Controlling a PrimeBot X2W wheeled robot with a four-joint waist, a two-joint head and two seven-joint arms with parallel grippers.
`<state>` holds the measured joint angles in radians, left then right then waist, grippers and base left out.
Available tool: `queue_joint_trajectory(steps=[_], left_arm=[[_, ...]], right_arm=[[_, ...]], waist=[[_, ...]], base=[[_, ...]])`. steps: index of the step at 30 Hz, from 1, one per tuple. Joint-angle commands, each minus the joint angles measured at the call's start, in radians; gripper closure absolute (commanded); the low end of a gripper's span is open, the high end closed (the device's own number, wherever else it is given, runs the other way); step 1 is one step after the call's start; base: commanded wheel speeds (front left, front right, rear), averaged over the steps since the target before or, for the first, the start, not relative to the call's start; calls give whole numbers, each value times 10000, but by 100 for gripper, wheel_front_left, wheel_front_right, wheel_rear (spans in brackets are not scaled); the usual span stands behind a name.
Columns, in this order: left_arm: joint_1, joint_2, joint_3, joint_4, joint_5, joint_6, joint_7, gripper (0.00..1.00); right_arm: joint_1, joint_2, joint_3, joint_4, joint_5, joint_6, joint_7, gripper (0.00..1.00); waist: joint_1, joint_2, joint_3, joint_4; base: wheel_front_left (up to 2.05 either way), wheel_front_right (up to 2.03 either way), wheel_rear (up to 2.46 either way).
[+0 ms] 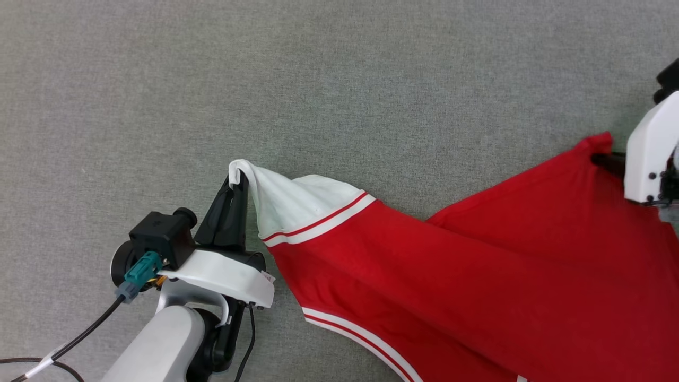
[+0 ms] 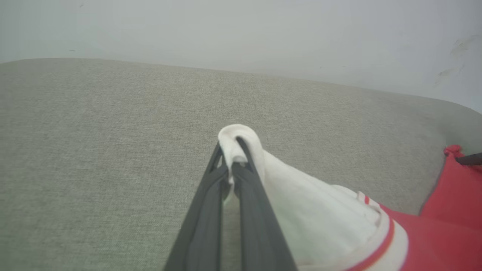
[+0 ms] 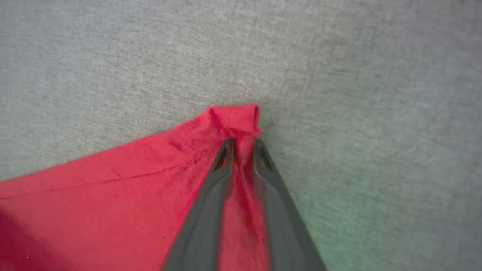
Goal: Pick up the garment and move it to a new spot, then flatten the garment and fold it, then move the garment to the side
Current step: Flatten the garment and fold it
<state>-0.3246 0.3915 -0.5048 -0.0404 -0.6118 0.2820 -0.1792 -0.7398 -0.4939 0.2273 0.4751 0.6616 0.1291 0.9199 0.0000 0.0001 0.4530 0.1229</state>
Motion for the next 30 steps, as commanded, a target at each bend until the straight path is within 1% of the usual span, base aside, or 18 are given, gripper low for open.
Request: queue_joint_trajectory(steps=[1, 4, 7, 10, 14, 17, 22, 26, 30], left_arm=[[-1, -16, 57, 38, -42, 2, -46, 100], [35, 70, 151, 183, -135, -14, -45, 100], [-11, 227, 254, 319, -239, -72, 27, 100], [-299, 392, 383, 503, -352, -212, 197, 100], [-824, 576, 664, 990, -627, -498, 345, 100], [-1494, 585, 870, 1526, -851, -761, 403, 100], [-2937, 499, 1020, 2860, -1014, -1191, 609, 100], [-4199, 339, 844, 4022, -895, -1549, 800, 100], [-5469, 169, 631, 4933, -661, -1857, 932, 100]], right_arm=[[647, 513, 527, 471, 95, 27, 137, 100], [371, 301, 570, 324, -12, 28, -292, 100], [120, 232, 549, 174, -113, 28, -905, 100], [-103, 89, 557, 65, -307, 14, -1501, 100], [-338, 277, 562, 169, -550, 14, -2318, 100], [-569, 396, 476, 368, -701, 14, -2851, 100], [-1050, 641, 499, 741, -890, 12, -3570, 100], [-1510, 785, 562, 1040, -998, 12, -4070, 100], [-2050, 811, 679, 1246, -992, 14, -4454, 100]], waist=[[0, -1, -106, -9], [0, -1, -414, -99], [0, -1, -852, -248], [0, -1, -1294, -409], [0, -1, -1982, -765], [0, -1, -2443, -1000], [0, -1, -3041, -1364], [0, -1, -3386, -1631], [0, -1, -3411, -1799]], base=[[0, 0, 0], [0, 0, 0], [0, 0, 0], [0, 0, 0], [0, 0, 0], [0, 0, 0], [0, 0, 0], [0, 0, 0], [0, 0, 0]])
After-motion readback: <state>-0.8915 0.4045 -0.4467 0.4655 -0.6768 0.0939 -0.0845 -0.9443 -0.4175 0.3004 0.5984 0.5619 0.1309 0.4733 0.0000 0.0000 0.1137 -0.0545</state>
